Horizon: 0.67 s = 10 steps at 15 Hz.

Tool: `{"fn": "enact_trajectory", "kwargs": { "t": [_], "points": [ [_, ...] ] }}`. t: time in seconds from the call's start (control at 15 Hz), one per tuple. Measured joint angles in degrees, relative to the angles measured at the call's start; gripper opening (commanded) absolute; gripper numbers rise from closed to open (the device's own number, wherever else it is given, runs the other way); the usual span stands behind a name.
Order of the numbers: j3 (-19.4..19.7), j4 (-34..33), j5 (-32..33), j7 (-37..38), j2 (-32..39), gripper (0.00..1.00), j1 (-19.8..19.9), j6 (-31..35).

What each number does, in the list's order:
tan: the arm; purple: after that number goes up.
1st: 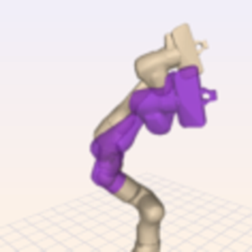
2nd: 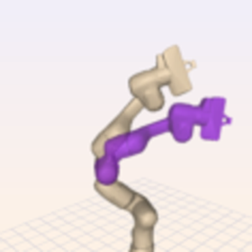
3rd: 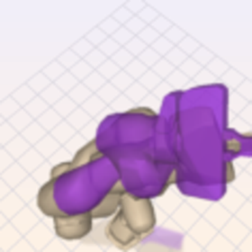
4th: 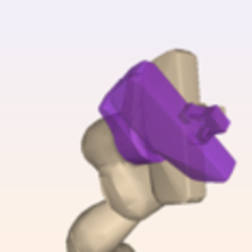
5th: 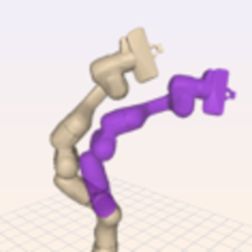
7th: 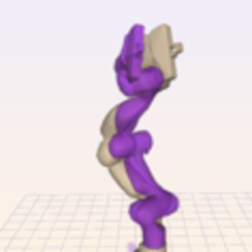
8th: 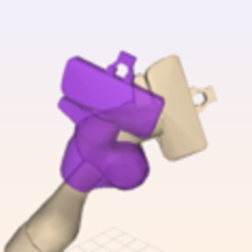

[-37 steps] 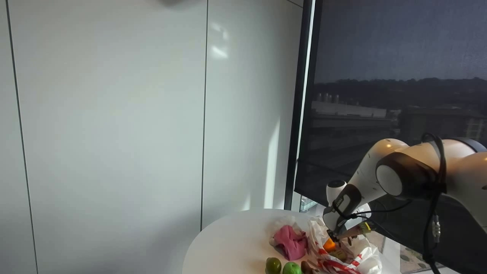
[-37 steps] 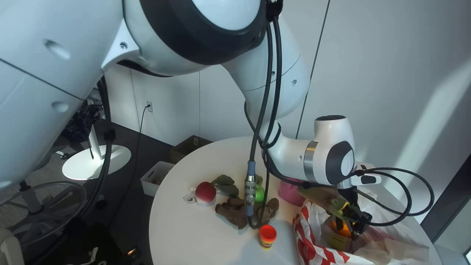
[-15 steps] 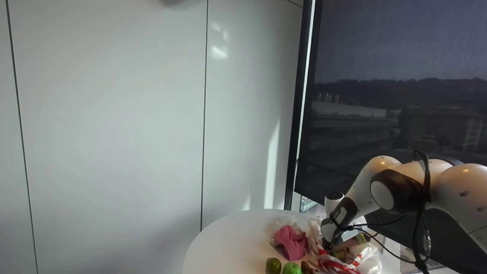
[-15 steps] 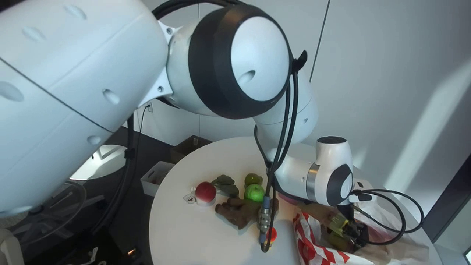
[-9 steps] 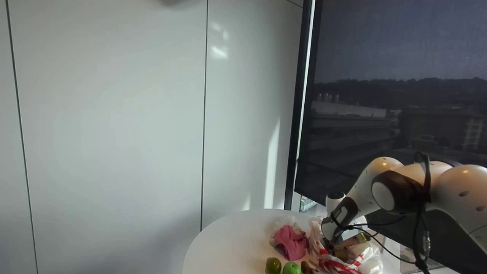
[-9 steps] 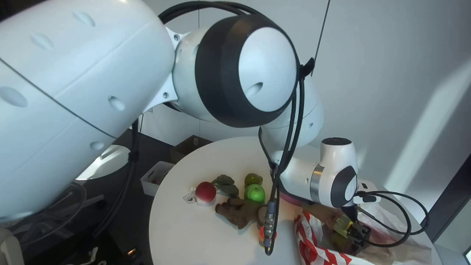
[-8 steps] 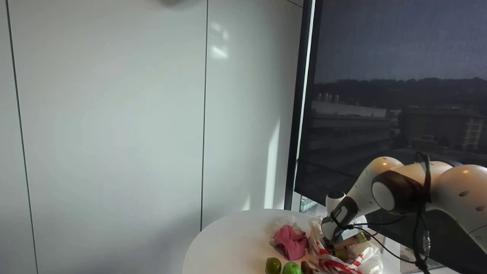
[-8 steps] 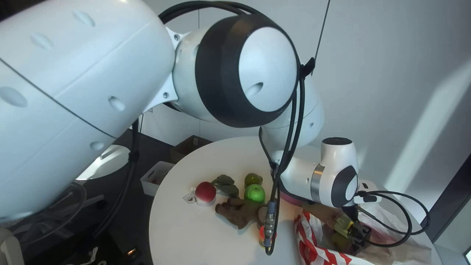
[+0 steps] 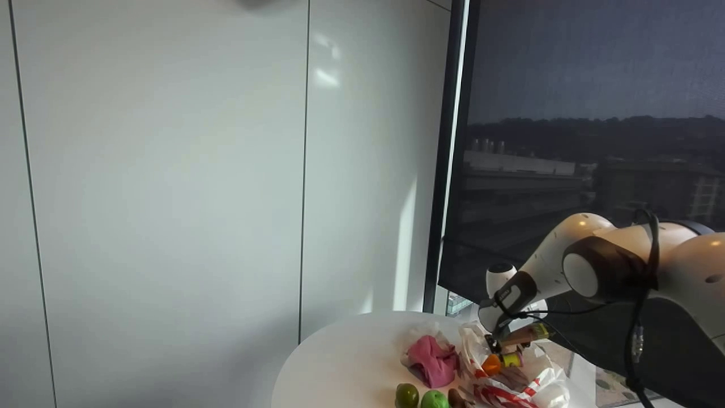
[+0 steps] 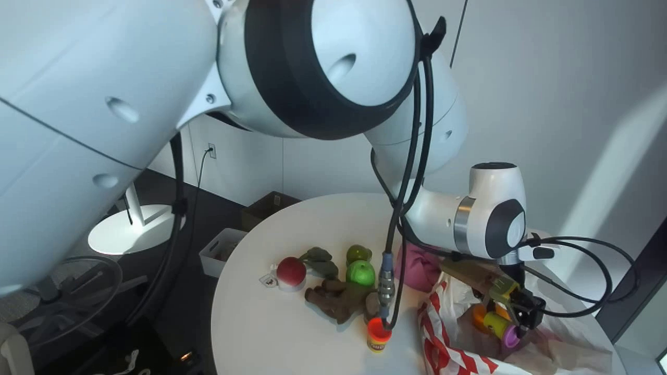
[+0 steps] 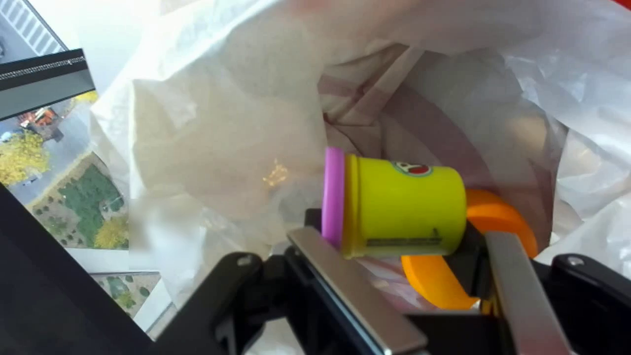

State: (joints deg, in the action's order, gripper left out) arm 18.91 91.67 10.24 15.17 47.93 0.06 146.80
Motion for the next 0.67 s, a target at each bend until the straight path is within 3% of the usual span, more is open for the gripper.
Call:
{"fn": "enact_trajectory", "kwargs": {
  "t": [0.33,0.67],
  "points": [
    [-2.5,6.7,0.0,-5.7,-9.4,0.36,0.3,-6.4],
    [-6.5,20.6,0.5,-10.5,-18.6,0.36,0.5,-4.9]
  ]
}}
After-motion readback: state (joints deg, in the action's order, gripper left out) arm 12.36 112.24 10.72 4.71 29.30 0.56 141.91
